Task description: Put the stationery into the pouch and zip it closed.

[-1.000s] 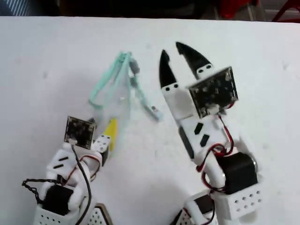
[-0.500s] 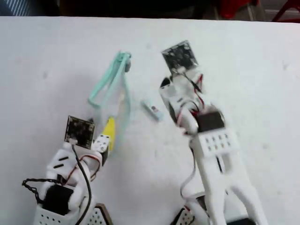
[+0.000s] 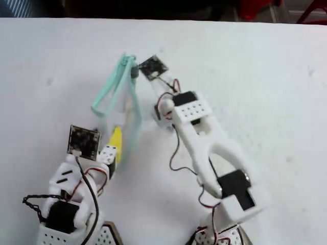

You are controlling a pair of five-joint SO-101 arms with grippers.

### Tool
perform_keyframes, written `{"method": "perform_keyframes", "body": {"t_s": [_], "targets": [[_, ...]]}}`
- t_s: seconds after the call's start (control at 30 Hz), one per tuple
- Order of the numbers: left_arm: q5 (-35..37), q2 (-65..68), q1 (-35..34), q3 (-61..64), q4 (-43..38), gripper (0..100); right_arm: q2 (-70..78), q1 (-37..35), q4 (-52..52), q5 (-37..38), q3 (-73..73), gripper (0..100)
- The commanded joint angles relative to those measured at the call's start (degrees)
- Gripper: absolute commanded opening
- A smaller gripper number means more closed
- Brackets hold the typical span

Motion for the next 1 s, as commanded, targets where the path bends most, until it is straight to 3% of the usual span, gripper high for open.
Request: {"method": "perform_keyframes", "body": {"t_s": [0.0, 0.4, 0.57, 0.97], "targets": [[-0.7, -0.6, -0.7, -1.1, -1.9, 7, 3.0, -0.6, 0.0, 1.0, -4.6, 14.6], [-0.8, -0.6, -0.7, -1.2, -1.9, 7, 13.4, 2.5, -0.5, 1.0, -7.4, 13.9], [-0.8, -0.6, -0.7, -1.2, -1.9, 7, 13.8, 3.9, -0.6, 1.0, -7.5, 0.9], [-0.5, -0.6, -0.7, -1.2, -1.9, 7, 13.7, 10.0, -0.6, 0.9, -7.5, 1.7]]}}
